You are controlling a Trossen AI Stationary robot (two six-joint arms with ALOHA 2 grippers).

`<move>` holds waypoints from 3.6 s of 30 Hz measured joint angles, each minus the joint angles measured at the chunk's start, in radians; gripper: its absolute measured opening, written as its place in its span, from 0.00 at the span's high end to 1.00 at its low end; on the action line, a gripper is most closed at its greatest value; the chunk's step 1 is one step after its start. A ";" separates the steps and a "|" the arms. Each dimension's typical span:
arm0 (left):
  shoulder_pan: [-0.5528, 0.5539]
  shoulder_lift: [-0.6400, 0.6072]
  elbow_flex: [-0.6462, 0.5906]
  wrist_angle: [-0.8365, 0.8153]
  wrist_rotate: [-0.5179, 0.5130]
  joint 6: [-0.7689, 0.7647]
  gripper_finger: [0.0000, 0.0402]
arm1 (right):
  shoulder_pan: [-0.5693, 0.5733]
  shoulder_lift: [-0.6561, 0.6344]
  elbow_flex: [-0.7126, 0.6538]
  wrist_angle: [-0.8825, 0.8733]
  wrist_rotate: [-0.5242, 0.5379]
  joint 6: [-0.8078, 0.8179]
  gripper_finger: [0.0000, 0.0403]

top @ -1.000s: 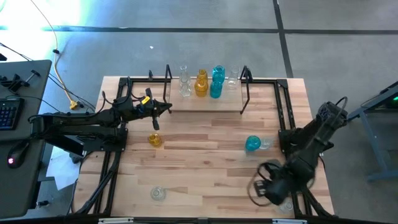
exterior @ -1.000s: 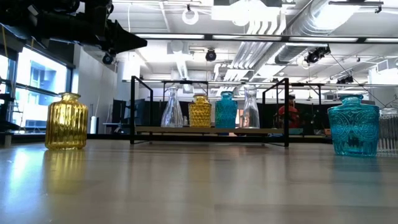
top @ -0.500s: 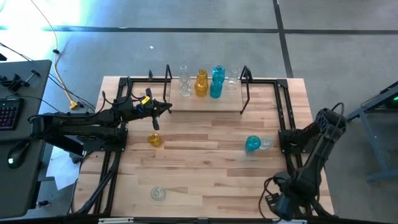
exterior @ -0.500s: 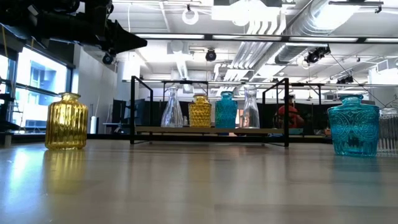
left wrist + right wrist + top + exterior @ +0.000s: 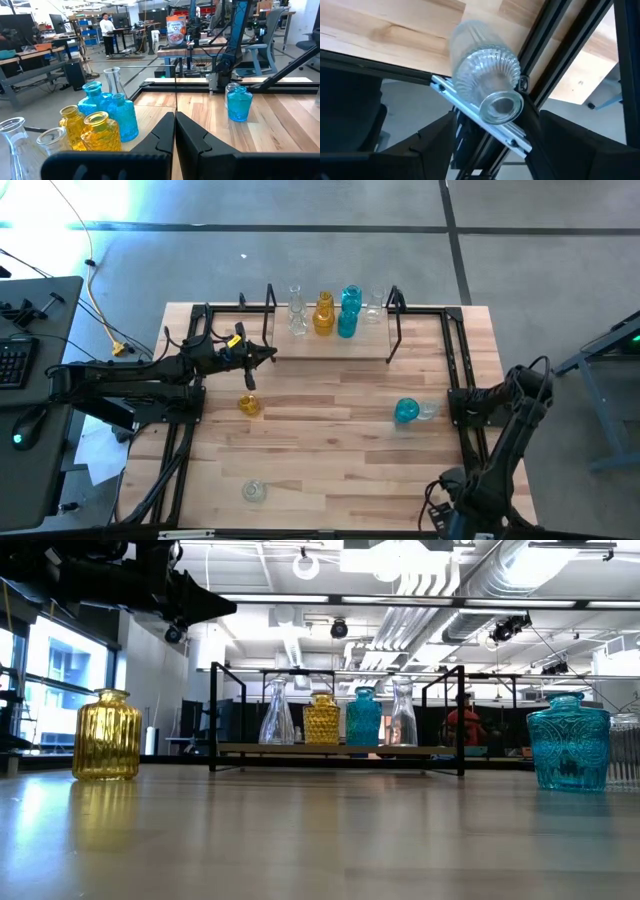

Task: Sort vases onto shelf
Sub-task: Put the transparent vase on the shelf aligned with the other transparent vase

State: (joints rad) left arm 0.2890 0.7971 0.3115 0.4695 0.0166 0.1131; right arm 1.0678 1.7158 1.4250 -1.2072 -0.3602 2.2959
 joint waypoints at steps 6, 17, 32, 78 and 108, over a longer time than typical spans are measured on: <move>0.000 0.000 0.000 0.001 0.000 -0.001 0.99 | 0.012 0.034 0.000 0.000 0.010 -0.001 0.37; 0.000 0.000 0.000 0.001 0.000 -0.006 0.99 | 0.015 0.040 0.000 -0.008 0.073 -0.008 0.54; 0.000 0.000 0.000 0.000 0.000 -0.006 0.99 | -0.012 0.040 0.000 -0.005 0.150 -0.078 0.67; 0.000 0.000 0.000 0.000 0.008 -0.006 0.99 | -1.526 -0.035 0.447 -0.360 0.409 -2.100 0.75; 0.000 0.000 0.000 0.004 0.007 -0.005 0.99 | -1.704 0.229 0.507 -0.256 0.462 -2.409 0.68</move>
State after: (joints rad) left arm 0.2893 0.7971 0.3115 0.4732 0.0238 0.1085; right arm -0.6364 1.9450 1.9316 -1.4633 0.1016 -0.1131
